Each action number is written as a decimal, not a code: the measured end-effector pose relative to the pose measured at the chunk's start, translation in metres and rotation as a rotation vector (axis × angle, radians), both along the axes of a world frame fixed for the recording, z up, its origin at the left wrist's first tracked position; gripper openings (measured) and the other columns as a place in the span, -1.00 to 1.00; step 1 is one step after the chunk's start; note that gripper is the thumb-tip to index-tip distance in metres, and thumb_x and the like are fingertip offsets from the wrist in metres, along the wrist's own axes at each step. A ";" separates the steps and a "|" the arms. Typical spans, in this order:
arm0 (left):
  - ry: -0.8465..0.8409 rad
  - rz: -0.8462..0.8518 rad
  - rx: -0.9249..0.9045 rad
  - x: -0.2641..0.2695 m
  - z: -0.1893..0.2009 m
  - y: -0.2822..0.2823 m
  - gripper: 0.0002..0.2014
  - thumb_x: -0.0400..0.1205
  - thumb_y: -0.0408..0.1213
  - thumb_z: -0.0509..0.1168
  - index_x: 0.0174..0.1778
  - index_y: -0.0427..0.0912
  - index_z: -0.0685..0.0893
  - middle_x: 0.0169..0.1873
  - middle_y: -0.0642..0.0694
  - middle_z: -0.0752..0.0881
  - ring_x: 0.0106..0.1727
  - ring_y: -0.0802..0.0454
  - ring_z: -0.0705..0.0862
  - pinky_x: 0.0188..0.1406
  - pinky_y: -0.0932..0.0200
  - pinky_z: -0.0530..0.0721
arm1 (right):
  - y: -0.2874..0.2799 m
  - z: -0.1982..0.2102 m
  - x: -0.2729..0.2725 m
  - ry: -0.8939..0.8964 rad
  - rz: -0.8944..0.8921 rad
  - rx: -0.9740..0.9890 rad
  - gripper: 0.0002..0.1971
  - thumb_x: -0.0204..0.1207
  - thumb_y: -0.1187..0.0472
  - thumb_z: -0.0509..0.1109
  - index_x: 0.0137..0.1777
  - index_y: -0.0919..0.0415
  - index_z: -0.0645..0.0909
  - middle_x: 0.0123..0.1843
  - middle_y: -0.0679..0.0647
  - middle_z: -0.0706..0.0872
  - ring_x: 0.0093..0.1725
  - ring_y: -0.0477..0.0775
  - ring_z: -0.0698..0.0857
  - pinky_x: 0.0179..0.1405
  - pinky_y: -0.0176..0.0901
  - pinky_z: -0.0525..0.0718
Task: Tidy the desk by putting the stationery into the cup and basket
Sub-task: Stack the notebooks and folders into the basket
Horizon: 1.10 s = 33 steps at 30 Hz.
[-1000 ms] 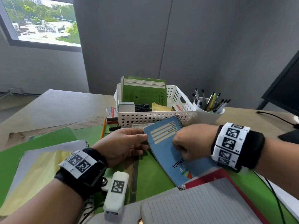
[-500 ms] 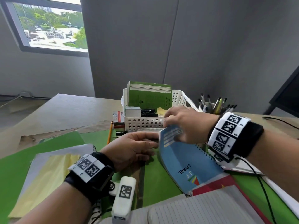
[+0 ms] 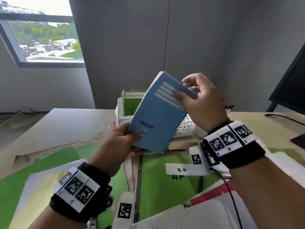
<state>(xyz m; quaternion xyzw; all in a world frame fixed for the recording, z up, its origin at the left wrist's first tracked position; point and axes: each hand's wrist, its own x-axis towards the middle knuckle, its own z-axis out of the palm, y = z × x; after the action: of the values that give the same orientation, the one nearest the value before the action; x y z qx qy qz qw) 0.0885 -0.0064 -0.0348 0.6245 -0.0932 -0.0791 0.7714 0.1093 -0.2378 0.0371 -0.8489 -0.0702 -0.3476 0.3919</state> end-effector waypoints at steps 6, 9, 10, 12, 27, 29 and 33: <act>-0.246 0.164 0.277 0.041 0.070 0.014 -0.73 0.70 -0.52 0.32 0.07 -0.01 0.71 -0.17 0.07 0.85 -0.24 0.16 0.80 -0.34 0.18 0.81 | -0.014 -0.062 0.019 0.341 0.014 0.266 -0.81 0.53 0.18 0.49 0.10 -0.04 0.66 -0.03 -0.10 0.76 -0.04 -0.05 0.72 -0.09 -0.21 0.65; -0.339 0.175 0.547 0.099 0.098 0.008 -0.77 0.51 -0.45 0.38 -0.01 -0.04 0.72 -0.13 -0.09 0.83 -0.22 0.00 0.79 -0.23 0.03 0.82 | -0.016 -0.081 0.023 0.578 0.120 0.272 -0.94 0.58 0.23 0.49 -0.03 0.06 0.77 -0.28 -0.09 0.74 -0.33 -0.07 0.64 -0.47 -0.38 0.55; -0.363 0.170 0.673 0.119 0.104 0.006 -0.78 0.49 -0.44 0.35 -0.04 -0.04 0.72 -0.12 -0.15 0.83 -0.16 -0.12 0.80 -0.14 -0.05 0.83 | -0.017 -0.084 0.023 0.601 0.133 0.346 -0.94 0.59 0.23 0.50 -0.08 0.07 0.79 -0.29 -0.06 0.74 -0.30 -0.02 0.65 -0.45 -0.36 0.61; -0.394 0.167 0.950 0.154 0.108 0.002 -0.76 0.57 -0.49 0.30 -0.07 -0.01 0.71 -0.09 -0.23 0.81 -0.07 -0.29 0.82 -0.03 -0.23 0.85 | -0.018 -0.088 0.023 0.628 0.171 0.553 -0.91 0.60 0.21 0.53 -0.13 0.09 0.83 -0.21 0.07 0.78 -0.18 0.12 0.70 -0.23 0.01 0.83; -0.385 -0.055 1.721 0.258 0.066 -0.022 -0.37 0.64 -0.14 0.48 0.64 -0.03 0.46 0.31 -0.09 0.74 0.11 -0.05 0.66 0.16 0.16 0.57 | -0.020 -0.108 0.027 0.423 0.141 0.409 -0.91 0.58 0.25 0.52 -0.07 0.04 0.81 -0.01 -0.13 0.79 -0.15 -0.12 0.75 -0.23 -0.36 0.71; -0.364 -0.023 1.769 0.264 0.064 -0.023 -0.36 0.59 -0.11 0.53 0.60 -0.06 0.51 0.33 -0.11 0.74 0.22 -0.11 0.69 0.31 0.05 0.63 | -0.020 -0.110 0.027 0.416 0.143 0.407 -0.90 0.58 0.25 0.53 -0.09 0.01 0.81 -0.02 -0.18 0.78 -0.17 -0.15 0.75 -0.21 -0.32 0.69; -0.364 0.038 1.846 0.263 0.074 -0.026 -0.49 0.58 -0.15 0.54 0.45 -0.17 0.67 0.21 -0.15 0.78 0.20 -0.16 0.74 0.23 0.05 0.68 | -0.020 -0.112 0.028 0.418 0.157 0.429 -0.90 0.58 0.25 0.53 -0.09 0.02 0.81 -0.05 -0.11 0.80 -0.27 -0.16 0.70 -0.28 -0.25 0.64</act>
<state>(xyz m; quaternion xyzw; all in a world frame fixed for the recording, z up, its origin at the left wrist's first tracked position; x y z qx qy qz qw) 0.3516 -0.0325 0.0390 0.9932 -0.1027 -0.0104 -0.0538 0.1370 -0.2573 -0.0745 -0.7917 0.0214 -0.1411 0.5940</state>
